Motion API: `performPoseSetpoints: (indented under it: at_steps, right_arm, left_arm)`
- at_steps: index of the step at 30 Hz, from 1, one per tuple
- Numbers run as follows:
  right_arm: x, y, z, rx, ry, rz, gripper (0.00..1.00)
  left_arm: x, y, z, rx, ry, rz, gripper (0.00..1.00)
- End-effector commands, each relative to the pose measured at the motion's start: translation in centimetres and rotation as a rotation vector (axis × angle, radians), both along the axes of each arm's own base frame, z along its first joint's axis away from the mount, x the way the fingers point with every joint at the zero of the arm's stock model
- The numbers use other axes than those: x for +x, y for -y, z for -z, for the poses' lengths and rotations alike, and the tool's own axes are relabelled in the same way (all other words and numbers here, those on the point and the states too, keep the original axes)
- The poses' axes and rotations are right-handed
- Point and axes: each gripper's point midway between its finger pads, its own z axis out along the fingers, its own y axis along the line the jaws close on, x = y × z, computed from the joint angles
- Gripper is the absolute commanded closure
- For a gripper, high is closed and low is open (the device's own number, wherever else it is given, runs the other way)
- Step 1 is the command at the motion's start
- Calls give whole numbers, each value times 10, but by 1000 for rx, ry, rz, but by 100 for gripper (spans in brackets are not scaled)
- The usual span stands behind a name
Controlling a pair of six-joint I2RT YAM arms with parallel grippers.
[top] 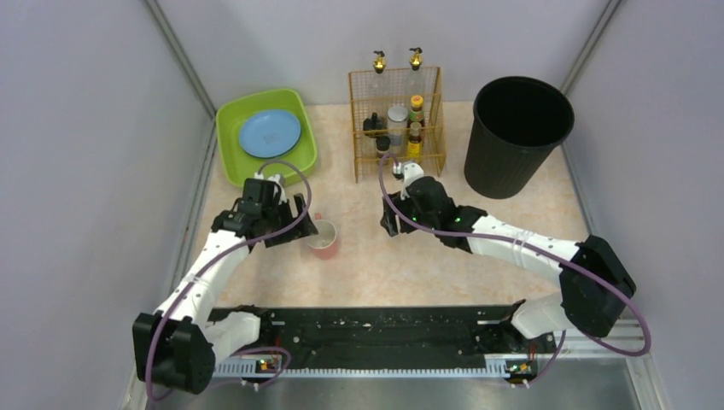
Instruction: Clear the kitchen counter
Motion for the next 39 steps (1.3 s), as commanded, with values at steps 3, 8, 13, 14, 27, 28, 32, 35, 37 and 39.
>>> performPoseSetpoints:
  at_steps: [3,8,13,14,27,28,32,35,37,39]
  right_arm:
    - [-13,0,-26,108,62,-2,36]
    - [-24,7,-24,115,61,0,36]
    - [-30,16,-27,119,70,4,36]
    - [-31,17,-28,120,73,6,36]
    - [-37,27,-32,115,93,6,36]
    - [-37,27,-32,115,93,6,36]
    - [-37,28,-35,118,101,7,36]
    - [-38,30,-38,125,108,10,36]
    - [-39,31,-39,127,111,11,36]
    - [-41,33,-41,132,115,11,36]
  left_arm:
    - [18,4,-7,40,21,-40,20]
    - [26,9,-1,86,-3,-44,26]
    - [31,13,6,131,-21,-41,32]
    - [31,13,7,133,-28,-39,34]
    - [36,20,20,161,-74,-4,86]
    - [36,20,20,165,-77,4,97]
    - [37,23,24,171,-98,34,100]
    - [39,26,22,164,-97,51,100]
    - [43,27,11,160,-63,55,100]
    - [50,25,-6,171,-18,47,100]
